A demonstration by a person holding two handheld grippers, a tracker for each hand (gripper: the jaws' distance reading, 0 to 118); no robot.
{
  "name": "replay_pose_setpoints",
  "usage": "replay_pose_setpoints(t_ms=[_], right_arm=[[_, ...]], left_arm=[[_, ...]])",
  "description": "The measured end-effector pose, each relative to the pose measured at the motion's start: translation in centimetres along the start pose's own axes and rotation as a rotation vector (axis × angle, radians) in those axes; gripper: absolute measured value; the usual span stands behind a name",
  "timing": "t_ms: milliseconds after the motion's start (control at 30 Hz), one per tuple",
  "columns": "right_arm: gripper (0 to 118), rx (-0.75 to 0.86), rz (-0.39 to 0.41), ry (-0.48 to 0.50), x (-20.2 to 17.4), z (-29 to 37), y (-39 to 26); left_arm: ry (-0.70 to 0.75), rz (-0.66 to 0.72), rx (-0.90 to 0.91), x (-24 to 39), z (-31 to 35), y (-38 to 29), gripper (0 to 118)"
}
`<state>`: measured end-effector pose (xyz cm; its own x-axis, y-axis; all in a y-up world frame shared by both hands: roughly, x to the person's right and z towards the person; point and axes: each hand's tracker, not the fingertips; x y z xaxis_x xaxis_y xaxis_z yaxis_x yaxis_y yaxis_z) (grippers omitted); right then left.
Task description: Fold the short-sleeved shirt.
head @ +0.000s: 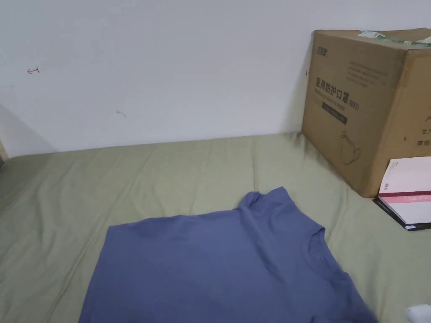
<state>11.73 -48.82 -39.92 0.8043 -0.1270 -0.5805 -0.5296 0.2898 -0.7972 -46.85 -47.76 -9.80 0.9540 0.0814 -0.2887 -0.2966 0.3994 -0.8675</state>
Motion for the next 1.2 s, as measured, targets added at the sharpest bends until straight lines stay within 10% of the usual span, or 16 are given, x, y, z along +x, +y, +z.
replay_pose_setpoints(t_ms=[33,100,133,200,233,533,667,733,800,900,1200], right_arm=[[0,0.011,-0.019,-0.005,-0.2,0.1,0.0],[8,0.039,-0.055,-0.015,-0.5,0.5,0.0],[41,0.05,-0.072,-0.025,-0.7,0.8,0.0],[96,0.062,-0.084,-0.036,-1.0,1.4,-0.1],[104,0.078,-0.085,-0.037,-1.0,1.8,-0.1],[103,0.598,0.015,0.015,-7.9,11.4,0.8],[102,0.998,0.039,0.088,-12.8,15.4,-0.5],[90,1.125,0.016,0.112,-14.9,16.2,-0.7],[35,1.223,0.006,0.139,-16.4,16.4,-0.8],[3,1.275,-0.02,0.023,-18.1,15.9,-0.1],[0,1.227,-0.109,0.09,-16.1,16.0,1.8]], left_arm=[[-0.008,0.019,0.02,-0.2,0.4,0.2,14],[-0.023,0.057,-0.007,-0.8,0.8,0.3,83],[-0.076,0.076,-0.007,-1.1,1.2,-0.1,107],[-0.085,0.084,0.029,-1.6,2.5,-0.1,105],[-0.075,0.093,0.029,-1.7,2.9,-0.2,105],[0.068,0.082,0.593,3.9,14.8,0.5,103],[0.052,0.142,0.889,8.0,16.9,-0.6,73],[-0.017,0.195,0.99,8.5,16.5,-0.5,42],[-0.002,0.216,1.058,10.0,16.5,-0.2,0],[0.102,0.218,1.108,11.5,16.0,0.7,0],[0.045,0.168,0.952,10.3,17.4,3.7,0]])
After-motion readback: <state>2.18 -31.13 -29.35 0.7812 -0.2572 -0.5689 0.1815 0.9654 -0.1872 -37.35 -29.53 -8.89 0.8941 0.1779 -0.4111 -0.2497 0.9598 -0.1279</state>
